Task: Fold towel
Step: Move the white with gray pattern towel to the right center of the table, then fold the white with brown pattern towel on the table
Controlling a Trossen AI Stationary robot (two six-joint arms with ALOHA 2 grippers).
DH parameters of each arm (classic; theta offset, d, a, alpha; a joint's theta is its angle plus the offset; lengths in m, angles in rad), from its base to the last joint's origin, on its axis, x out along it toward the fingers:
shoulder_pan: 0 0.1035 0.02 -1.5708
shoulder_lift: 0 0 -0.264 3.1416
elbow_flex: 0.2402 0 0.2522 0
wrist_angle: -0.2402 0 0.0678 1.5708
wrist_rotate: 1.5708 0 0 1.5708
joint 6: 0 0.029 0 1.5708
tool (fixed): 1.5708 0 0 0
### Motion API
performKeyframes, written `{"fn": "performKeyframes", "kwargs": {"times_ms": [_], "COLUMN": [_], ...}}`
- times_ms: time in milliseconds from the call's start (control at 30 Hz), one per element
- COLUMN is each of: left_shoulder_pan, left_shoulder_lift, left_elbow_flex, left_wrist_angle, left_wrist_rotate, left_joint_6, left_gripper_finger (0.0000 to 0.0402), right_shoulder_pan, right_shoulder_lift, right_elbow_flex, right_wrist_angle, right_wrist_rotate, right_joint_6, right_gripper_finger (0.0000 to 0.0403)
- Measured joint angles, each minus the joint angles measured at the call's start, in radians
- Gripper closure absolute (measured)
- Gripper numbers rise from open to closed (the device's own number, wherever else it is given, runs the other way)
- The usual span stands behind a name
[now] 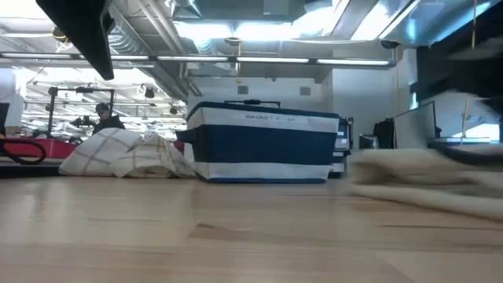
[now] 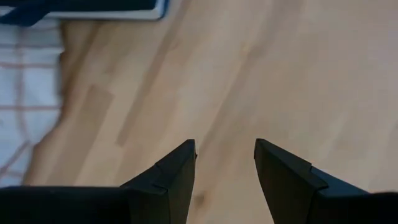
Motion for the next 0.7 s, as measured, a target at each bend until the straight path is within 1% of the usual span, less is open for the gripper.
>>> {"fn": "performKeyframes", "kwargs": {"times_ms": [67, 100, 133, 200, 267, 367, 433, 500, 567, 633, 700], "left_shoulder_pan": [0.019, 0.031, 0.047, 0.083, 0.132, 0.222, 0.299, 0.392, 0.492, 0.583, 0.657], "left_shoulder_lift": [0.000, 0.000, 0.000, 0.000, 0.000, 0.000, 0.000, 0.000, 0.000, -0.004, -0.007], "left_elbow_flex": [0.000, 0.000, 0.000, 0.000, 0.000, -0.018, -0.044, -0.091, -0.160, -0.223, -0.283], "left_wrist_angle": [-0.029, -0.039, -0.047, -0.072, -0.105, -0.121, -0.117, -0.106, -0.083, -0.012, 0.090], "left_wrist_rotate": [-0.002, -0.002, -0.003, -0.018, -0.046, -0.080, -0.086, -0.064, -0.023, 0.017, 0.075], "left_joint_6": [-0.002, 0.000, 0.005, 0.008, 0.014, 0.079, 0.156, 0.257, 0.355, 0.447, 0.540], "left_gripper_finger": [0.0243, 0.0243, 0.0243, 0.0243, 0.0243, 0.0243, 0.0243, 0.0243, 0.0243, 0.0243, 0.0243], "right_shoulder_pan": [0.035, 0.050, 0.060, 0.070, 0.070, 0.069, 0.068, 0.067, 0.052, 0.040, 0.024], "right_shoulder_lift": [-0.023, -0.038, -0.058, -0.099, -0.133, -0.168, -0.173, -0.165, -0.145, -0.125, -0.102], "right_elbow_flex": [-0.015, -0.016, -0.014, 0.000, 0.012, 0.013, 0.001, -0.030, -0.060, -0.089, -0.114], "right_wrist_angle": [-0.038, -0.038, -0.022, 0.018, 0.079, 0.238, 0.396, 0.567, 0.725, 0.833, 0.908], "right_wrist_rotate": [-0.054, -0.063, -0.060, -0.007, 0.108, 0.359, 0.543, 0.682, 0.743, 0.748, 0.741], "right_joint_6": [0.072, 0.107, 0.138, 0.191, 0.237, 0.265, 0.236, 0.174, 0.110, 0.059, 0.044], "right_gripper_finger": [0.0198, 0.0198, 0.0198, 0.0198, 0.0198, 0.0198, 0.0198, 0.0198, 0.0198, 0.0198, 0.0198]}}
